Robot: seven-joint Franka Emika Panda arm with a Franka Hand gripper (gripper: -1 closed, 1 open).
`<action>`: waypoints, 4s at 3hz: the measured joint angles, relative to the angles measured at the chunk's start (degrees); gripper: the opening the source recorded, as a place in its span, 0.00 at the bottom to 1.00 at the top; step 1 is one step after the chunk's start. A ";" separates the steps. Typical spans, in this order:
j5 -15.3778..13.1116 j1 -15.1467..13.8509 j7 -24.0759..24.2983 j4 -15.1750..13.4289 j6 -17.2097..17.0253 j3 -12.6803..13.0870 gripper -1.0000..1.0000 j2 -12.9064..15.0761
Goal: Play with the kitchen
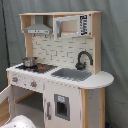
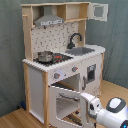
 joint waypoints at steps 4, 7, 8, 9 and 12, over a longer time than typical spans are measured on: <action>0.13 4.76 -1.03 -9.20 -18.06 3.08 1.00 6.00; 1.76 -6.24 -0.45 -14.23 -9.45 4.64 1.00 5.25; 1.76 -10.23 -0.45 -14.22 -5.22 4.42 1.00 4.12; 1.70 -13.68 -0.53 -14.16 -0.61 2.99 1.00 3.06; 1.11 -9.89 -6.11 -11.31 4.13 -3.71 1.00 2.00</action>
